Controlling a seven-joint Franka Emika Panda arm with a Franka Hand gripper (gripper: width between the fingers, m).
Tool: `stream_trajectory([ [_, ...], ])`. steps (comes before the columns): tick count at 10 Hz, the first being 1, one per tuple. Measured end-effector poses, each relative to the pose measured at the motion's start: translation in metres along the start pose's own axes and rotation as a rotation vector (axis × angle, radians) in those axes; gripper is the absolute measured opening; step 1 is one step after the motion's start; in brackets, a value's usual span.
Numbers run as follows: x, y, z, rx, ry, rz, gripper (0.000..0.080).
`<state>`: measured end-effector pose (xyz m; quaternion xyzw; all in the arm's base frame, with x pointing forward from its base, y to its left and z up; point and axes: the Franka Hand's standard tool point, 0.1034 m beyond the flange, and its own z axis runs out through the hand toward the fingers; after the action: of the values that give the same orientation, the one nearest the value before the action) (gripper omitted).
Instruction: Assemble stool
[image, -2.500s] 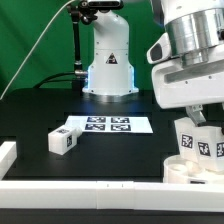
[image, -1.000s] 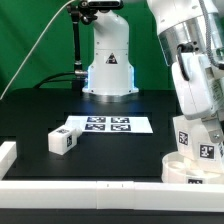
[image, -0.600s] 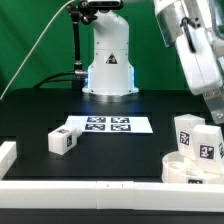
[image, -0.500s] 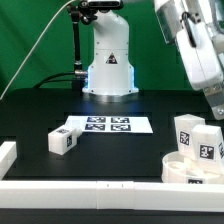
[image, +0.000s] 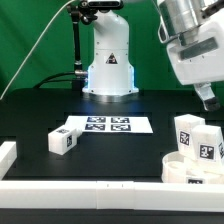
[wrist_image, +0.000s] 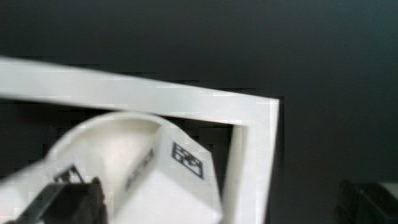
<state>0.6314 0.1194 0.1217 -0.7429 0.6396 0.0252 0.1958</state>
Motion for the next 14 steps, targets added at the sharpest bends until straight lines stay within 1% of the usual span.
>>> stream_trajectory([
  [2, -0.0037, -0.0006, -0.0012, -0.047, -0.01, -0.302, 0.0649],
  [7, -0.0022, -0.0003, -0.0008, -0.045, -0.015, -0.648, 0.0649],
  [8, -0.0019, 0.0002, -0.0007, -0.057, -0.008, -0.78, 0.0649],
  [9, -0.0016, 0.0014, -0.0006, -0.085, -0.002, -0.968, 0.0649],
  [10, -0.004, 0.0025, -0.0005, -0.134, -0.008, -1.156, 0.0649],
  [11, -0.0059, 0.003, 0.001, -0.166, -0.018, -1.272, 0.0649],
  [12, -0.0072, 0.0034, 0.0026, -0.176, -0.02, -1.314, 0.0649],
  [14, -0.005, 0.0034, 0.0021, -0.179, -0.033, -1.466, 0.0649],
])
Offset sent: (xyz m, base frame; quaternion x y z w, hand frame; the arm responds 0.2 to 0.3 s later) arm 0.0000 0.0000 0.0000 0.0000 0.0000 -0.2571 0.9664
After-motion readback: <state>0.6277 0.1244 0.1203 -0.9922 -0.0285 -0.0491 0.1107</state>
